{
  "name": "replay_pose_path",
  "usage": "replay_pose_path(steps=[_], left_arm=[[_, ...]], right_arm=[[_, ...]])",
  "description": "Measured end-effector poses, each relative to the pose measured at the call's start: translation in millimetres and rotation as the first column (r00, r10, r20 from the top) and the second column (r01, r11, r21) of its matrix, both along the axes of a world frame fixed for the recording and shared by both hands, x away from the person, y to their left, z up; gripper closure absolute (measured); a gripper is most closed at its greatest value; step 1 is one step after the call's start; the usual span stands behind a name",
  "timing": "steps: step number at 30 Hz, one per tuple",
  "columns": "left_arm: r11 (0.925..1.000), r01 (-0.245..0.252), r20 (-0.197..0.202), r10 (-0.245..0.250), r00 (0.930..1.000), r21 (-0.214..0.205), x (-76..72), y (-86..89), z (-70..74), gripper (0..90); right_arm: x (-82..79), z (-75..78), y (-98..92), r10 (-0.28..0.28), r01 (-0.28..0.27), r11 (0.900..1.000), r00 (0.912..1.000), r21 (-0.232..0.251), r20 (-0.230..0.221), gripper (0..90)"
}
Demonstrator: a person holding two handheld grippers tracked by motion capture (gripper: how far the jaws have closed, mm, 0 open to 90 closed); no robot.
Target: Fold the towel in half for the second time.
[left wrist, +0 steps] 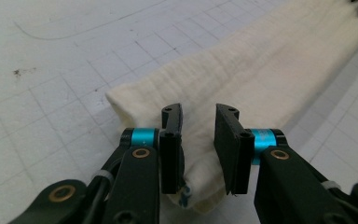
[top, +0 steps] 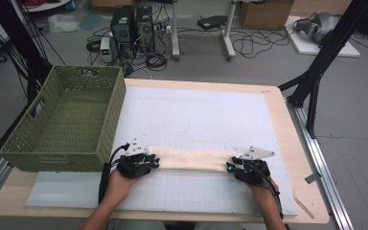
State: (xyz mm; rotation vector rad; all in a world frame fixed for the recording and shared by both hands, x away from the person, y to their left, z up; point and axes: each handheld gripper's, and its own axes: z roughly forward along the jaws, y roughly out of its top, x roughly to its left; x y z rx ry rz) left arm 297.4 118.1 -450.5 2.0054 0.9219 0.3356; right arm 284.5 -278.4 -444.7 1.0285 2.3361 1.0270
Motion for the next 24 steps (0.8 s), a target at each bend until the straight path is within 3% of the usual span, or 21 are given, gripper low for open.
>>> replay_pose_path(steps=[10, 16, 19, 22, 24], left_arm=[[1.0, -0.002, -0.005, 0.002, 1.0, -0.004, -2.5, 1.4, -0.4, 73.2], [1.0, -0.006, -0.009, 0.006, 0.9999, -0.006, -3.2, 2.3, -0.6, 74.2], [0.9999, -0.007, -0.011, 0.007, 0.9999, -0.014, -3.6, 3.4, -0.5, 74.4], [0.999, 0.001, -0.024, -0.002, 0.9997, -0.045, -2.4, 6.3, -0.5, 71.7], [0.9977, 0.003, -0.021, -0.005, 0.9998, -0.068, -1.6, 9.2, 0.9, 64.8]], right_arm=[[-4.8, 1.7, -6.7, 0.003, -0.003, 1.0, 1.0, -0.008, -0.008, 65.2], [-5.5, -4.9, -11.9, -0.013, 0.014, 0.9977, 0.9997, 0.067, -0.021, 65.0], [-6.9, -4.4, -12.5, -0.01, 0.011, 0.9976, 0.9997, 0.068, -0.022, 64.5], [-6.9, -2.4, -13.3, -0.003, 0.004, 0.9978, 0.9999, 0.066, -0.015, 57.1], [-8.9, 1.9, -16.6, 0.0, 0.001, 0.997, 1.0, 0.077, -0.004, 52.3]])
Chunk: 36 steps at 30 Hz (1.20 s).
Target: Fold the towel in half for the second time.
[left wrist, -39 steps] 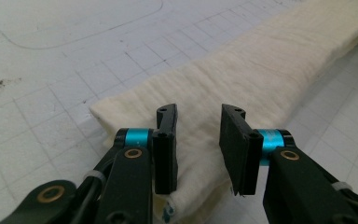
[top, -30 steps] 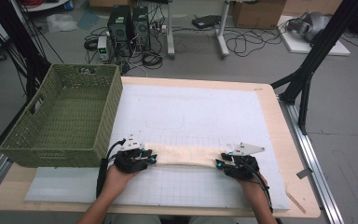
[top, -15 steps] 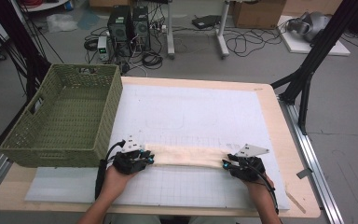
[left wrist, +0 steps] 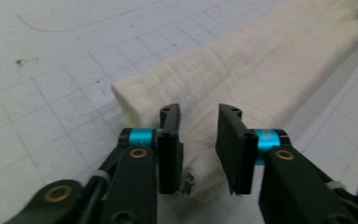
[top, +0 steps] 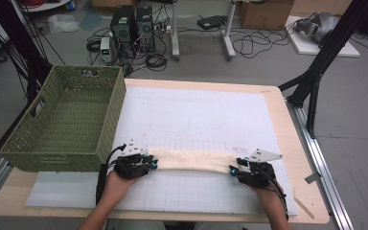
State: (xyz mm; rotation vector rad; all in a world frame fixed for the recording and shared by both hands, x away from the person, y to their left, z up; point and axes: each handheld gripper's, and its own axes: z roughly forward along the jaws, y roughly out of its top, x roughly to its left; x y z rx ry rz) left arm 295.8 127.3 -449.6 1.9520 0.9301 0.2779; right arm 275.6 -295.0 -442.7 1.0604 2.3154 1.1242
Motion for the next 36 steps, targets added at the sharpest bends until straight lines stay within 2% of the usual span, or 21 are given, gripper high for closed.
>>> replay_pose_path(steps=[2, 4, 7, 10, 13, 15, 16, 18, 20, 23, 26, 29, 36], left_arm=[[0.9994, -0.007, 0.026, 0.007, 0.9996, -0.034, 0.1, 2.6, 3.3, 58.2], [0.9961, -0.027, 0.068, 0.033, 0.9972, -0.083, -0.7, 4.7, 8.4, 47.2], [0.9904, -0.034, 0.143, 0.053, 0.9883, -0.134, -2.6, 7.5, 16.1, 39.0], [0.9851, -0.055, 0.176, 0.084, 0.9808, -0.163, -3.7, 11.2, 21.4, 31.6], [0.9786, -0.098, 0.167, 0.129, 0.9776, -0.181, -2.8, 15.0, 24.9, 27.6], [0.9739, -0.118, 0.168, 0.151, 0.9742, -0.194, -1.9, 18.2, 26.4, 18.5], [0.9731, -0.126, 0.178, 0.161, 0.9709, -0.193, -1.9, 19.8, 26.9, 16.7], [0.9708, -0.134, 0.179, 0.171, 0.9689, -0.199, -1.9, 21.9, 27.6, 16.8], [0.9702, -0.133, 0.184, 0.171, 0.9678, -0.202, -2.3, 23.5, 28.5, 16.7], [0.9691, -0.126, 0.19, 0.167, 0.9674, -0.212, -2.0, 24.4, 29.2, 16.8], [0.9704, -0.111, 0.185, 0.152, 0.971, -0.215, -1.8, 25.9, 28.4, 16.8], [0.9695, -0.107, 0.185, 0.15, 0.9712, -0.22, -1.7, 26.7, 28.7, 16.8], [0.9699, -0.093, 0.196, 0.138, 0.9708, -0.225, -1.7, 25.5, 30.1, 16.9]], right_arm=[[-3.3, 5.4, -6.2, -0.004, 0.003, 0.9996, 0.9997, 0.028, 0.026, 45.2], [-5.4, 11.7, -13.2, -0.031, 0.026, 0.9971, 0.9979, 0.072, 0.057, 39.9], [-9.3, 20.6, -21.7, -0.072, 0.059, 0.9918, 0.9911, 0.113, 0.112, 32.0], [-11.9, 23.8, -27.1, -0.108, 0.089, 0.9868, 0.9844, 0.135, 0.139, 27.2], [-12.4, 23.2, -30.2, -0.124, 0.106, 0.9858, 0.9822, 0.131, 0.141, 25.4], [-13.5, 23.3, -31.0, -0.133, 0.116, 0.9853, 0.9815, 0.126, 0.138, 24.1], [-14.1, 23.3, -31.0, -0.14, 0.124, 0.9844, 0.9809, 0.125, 0.135, 23.1], [-15.2, 23.5, -32.0, -0.15, 0.136, 0.9848, 0.9796, 0.108, 0.134, 21.8], [-17.1, 23.7, -33.2, -0.159, 0.146, 0.9841, 0.9779, 0.101, 0.136, 21.1], [-20.5, 23.7, -36.4, -0.182, 0.167, 0.9791, 0.9746, 0.116, 0.131, 18.7], [-19.3, 22.2, -40.5, -0.193, 0.178, 0.9766, 0.9729, 0.12, 0.128, 16.3], [-16.3, 20.6, -43.8, -0.216, 0.2, 0.9705, 0.9687, 0.135, 0.122, 12.1], [-18.5, 22.8, -46.2, -0.223, 0.202, 0.9687, 0.9647, 0.144, 0.141, 11.6]])
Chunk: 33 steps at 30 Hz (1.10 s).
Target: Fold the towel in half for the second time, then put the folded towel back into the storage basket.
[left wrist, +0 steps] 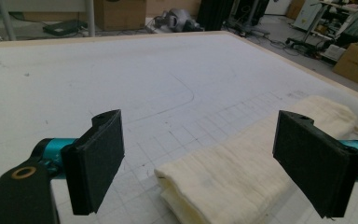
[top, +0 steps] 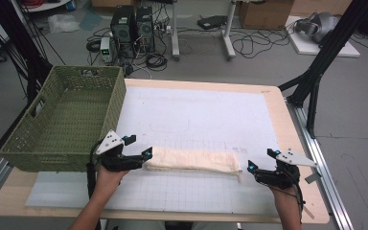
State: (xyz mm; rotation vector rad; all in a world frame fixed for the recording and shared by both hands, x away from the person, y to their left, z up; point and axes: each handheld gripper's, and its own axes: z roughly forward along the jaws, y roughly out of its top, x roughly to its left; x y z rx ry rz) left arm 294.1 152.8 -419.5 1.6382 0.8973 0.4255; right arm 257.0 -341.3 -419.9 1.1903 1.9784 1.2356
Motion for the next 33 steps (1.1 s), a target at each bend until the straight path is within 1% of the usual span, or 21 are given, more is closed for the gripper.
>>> replay_pose_path(steps=[4, 10, 13, 15, 17, 22, 24, 28, 31, 32, 33], left_arm=[[1.0, -0.002, 0.0, 0.002, 1.0, 0.002, -0.5, -0.1, 0.4, 16.9], [0.9999, -0.012, -0.019, 0.012, 0.9997, 0.004, 1.1, 2.5, -2.0, 16.9], [0.9999, -0.01, -0.026, 0.01, 0.9996, 0.013, 1.9, 2.3, -3.1, 17.0], [0.9999, -0.01, -0.032, 0.01, 0.9994, 0.004, 2.0, 1.4, -3.8, 17.1], [0.9999, -0.009, -0.035, 0.009, 0.9994, 0.011, 2.2, 1.3, -4.0, 17.2], [0.9998, -0.016, -0.041, 0.016, 0.999, 0.01, 2.9, 2.1, -5.1, 17.7], [0.9997, -0.022, -0.05, 0.023, 0.9985, 0.012, 3.0, 3.0, -5.8, 17.8], [0.9993, -0.032, -0.078, 0.033, 0.9964, 0.021, 3.9, 2.4, -8.0, 17.8], [0.9986, -0.041, -0.098, 0.044, 0.9942, 0.033, 4.2, 1.5, -8.9, 17.8], [0.9985, -0.039, -0.1, 0.043, 0.994, 0.038, 4.2, 1.3, -9.2, 17.8], [0.9983, -0.037, -0.102, 0.041, 0.9939, 0.044, 4.5, 0.7, -9.8, 18.0]], right_arm=[[0.1, 1.2, -0.5, 0.004, -0.004, 1.0, 0.9999, 0.0, 0.01, 11.5], [4.4, -3.7, 2.2, 0.013, -0.013, 0.9998, 0.9998, -0.013, -0.016, 11.5], [4.5, -3.0, 2.8, 0.013, -0.013, 0.9997, 0.9998, -0.018, -0.013, 11.5], [4.4, -3.5, 2.1, 0.007, -0.007, 0.9998, 0.9999, -0.018, -0.011, 11.5], [4.2, -3.7, 1.8, 0.005, -0.006, 0.9998, 0.9999, -0.02, -0.01, 11.5], [4.3, -3.1, 1.1, 0.002, -0.003, 0.9998, 1.0, -0.019, -0.008, 11.6], [4.6, -3.8, 1.4, 0.003, -0.003, 0.9997, 0.9999, -0.022, -0.014, 11.5], [3.4, -2.2, 2.4, 0.003, -0.003, 0.9998, 0.9999, -0.021, -0.013, 11.5], [4.2, -1.5, 2.4, -0.003, 0.003, 0.9993, 1.0, -0.037, -0.008, 11.5], [3.8, -1.0, 2.8, -0.006, 0.005, 0.9994, 0.9999, -0.034, -0.014, 11.5], [3.7, -1.1, 3.0, -0.007, 0.006, 0.9993, 0.9999, -0.036, -0.008, 11.5]])
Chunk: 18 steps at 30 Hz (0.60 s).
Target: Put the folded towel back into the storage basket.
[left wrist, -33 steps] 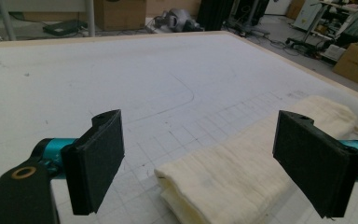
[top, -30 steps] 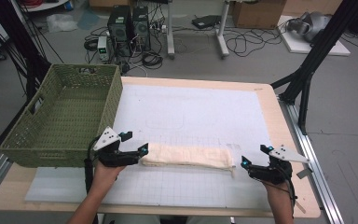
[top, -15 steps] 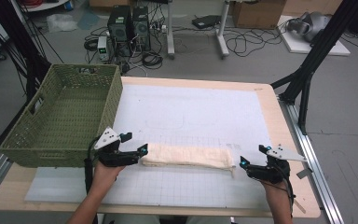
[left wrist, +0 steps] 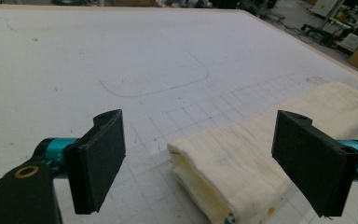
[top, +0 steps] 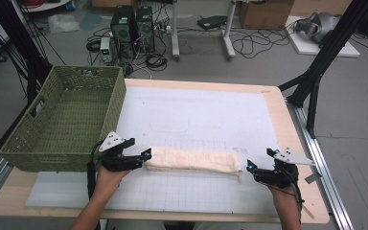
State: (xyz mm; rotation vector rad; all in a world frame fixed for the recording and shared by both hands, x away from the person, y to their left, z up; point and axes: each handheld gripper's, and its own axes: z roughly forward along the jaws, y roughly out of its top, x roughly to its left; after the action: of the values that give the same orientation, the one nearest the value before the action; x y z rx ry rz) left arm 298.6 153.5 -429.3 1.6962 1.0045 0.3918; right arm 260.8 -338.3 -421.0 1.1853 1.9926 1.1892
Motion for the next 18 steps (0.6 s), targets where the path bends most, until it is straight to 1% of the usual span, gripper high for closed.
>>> replay_pose_path(steps=[3, 5, 9, 12, 14, 15, 18], left_arm=[[0.9998, 0.005, -0.02, -0.004, 0.9998, 0.021, 1.0, -2.6, -2.4, 18.8], [0.9994, 0.005, -0.025, -0.004, 0.9997, 0.033, 0.9, -3.7, -2.8, 22.0], [0.9989, 0.01, -0.05, -0.008, 0.9987, 0.045, 1.5, -4.2, -4.4, 25.7], [0.9985, 0.015, -0.073, -0.011, 0.9973, 0.053, 1.6, -5.7, -6.8, 25.9], [0.9972, 0.009, -0.081, -0.003, 0.9967, 0.074, 1.2, -7.6, -7.5, 26.0], [0.9964, 0.004, -0.089, 0.003, 0.996, 0.085, 1.3, -8.9, -8.2, 26.6], [0.9937, 0.015, -0.133, 0.0, 0.9911, 0.111, 2.7, -10.7, -12.6, 29.0]], right_arm=[[0.6, 0.0, 0.2, 0.001, -0.001, 1.0, 1.0, 0.003, -0.007, 11.5], [2.1, -1.0, 0.6, 0.007, -0.007, 0.9999, 0.9998, 0.008, -0.018, 11.5], [4.4, -2.6, 4.0, 0.023, -0.023, 0.9997, 0.9994, -0.006, -0.027, 11.5], [4.7, -2.7, 6.8, 0.03, -0.03, 0.9995, 0.9991, -0.008, -0.029, 11.5], [4.3, -2.8, 8.7, 0.039, -0.039, 0.9992, 0.9987, -0.01, -0.034, 11.6], [4.7, -3.4, 9.2, 0.049, -0.05, 0.9987, 0.9981, -0.012, -0.036, 11.6], [5.2, -5.6, 11.2, 0.06, -0.061, 0.9978, 0.9971, -0.026, -0.048, 11.6]])
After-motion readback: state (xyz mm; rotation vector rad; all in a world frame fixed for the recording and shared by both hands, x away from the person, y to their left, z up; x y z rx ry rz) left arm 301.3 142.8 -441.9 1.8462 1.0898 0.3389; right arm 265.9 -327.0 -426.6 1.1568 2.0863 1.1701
